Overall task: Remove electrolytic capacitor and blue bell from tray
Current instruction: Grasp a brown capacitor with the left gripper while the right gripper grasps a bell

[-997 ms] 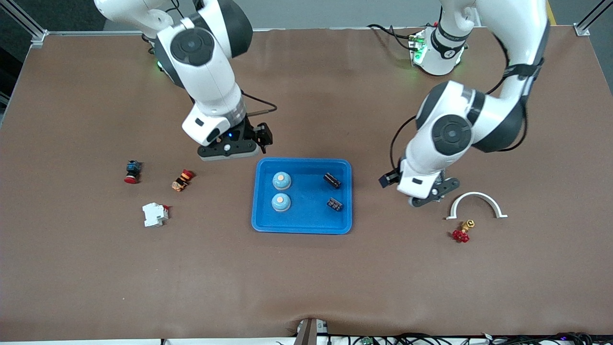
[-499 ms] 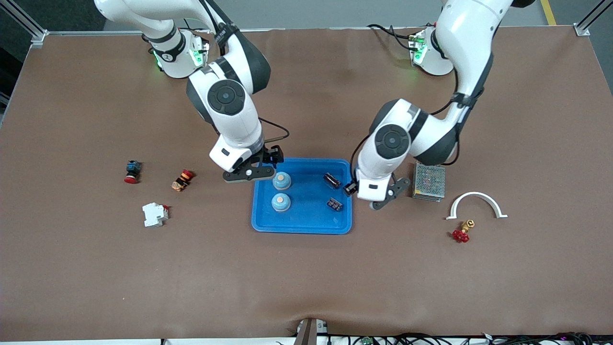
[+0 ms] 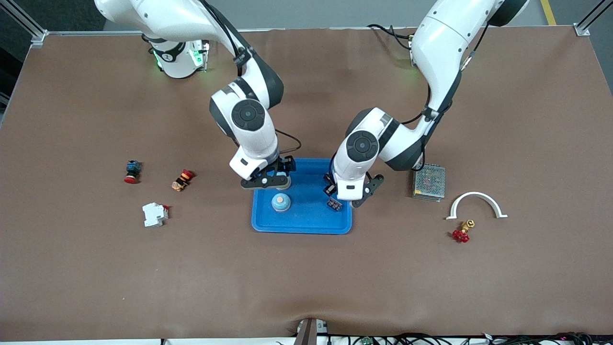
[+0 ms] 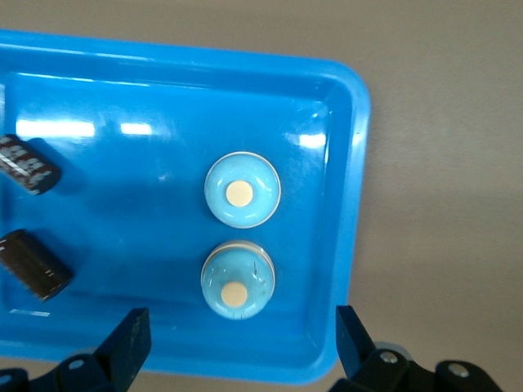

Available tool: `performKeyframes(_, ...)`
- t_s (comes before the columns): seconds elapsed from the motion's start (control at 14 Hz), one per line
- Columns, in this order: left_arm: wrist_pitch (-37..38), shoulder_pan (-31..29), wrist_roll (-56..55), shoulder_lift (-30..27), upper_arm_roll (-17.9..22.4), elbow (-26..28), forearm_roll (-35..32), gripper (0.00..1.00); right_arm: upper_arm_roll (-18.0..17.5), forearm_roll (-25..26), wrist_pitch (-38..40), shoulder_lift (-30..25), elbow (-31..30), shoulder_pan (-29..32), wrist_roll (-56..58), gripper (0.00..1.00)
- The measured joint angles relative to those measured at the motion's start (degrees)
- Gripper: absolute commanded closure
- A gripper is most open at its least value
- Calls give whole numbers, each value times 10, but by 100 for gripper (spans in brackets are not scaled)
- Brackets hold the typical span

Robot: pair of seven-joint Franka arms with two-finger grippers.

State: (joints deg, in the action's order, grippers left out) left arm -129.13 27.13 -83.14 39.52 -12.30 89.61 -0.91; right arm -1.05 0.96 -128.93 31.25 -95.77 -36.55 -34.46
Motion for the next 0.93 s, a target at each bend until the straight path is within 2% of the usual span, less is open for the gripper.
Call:
performKeyframes(0.57,-17,14,-21,32,0,0,24,40,0,0,-34,53,0,-8,0,0)
performKeyframes(0.71,-26,17,-21,44,0,0,24,48,0,0,-37,57,0,-17,-1,0)
performKeyframes(0.85,-31,20,-21,57,0,0,24,68,0,0,-39,61,0,-22,-1,0)
performKeyframes(0.93,-32,21,-21,61,0,0,24,81,0,0,-40,63,0,-23,-1,0)
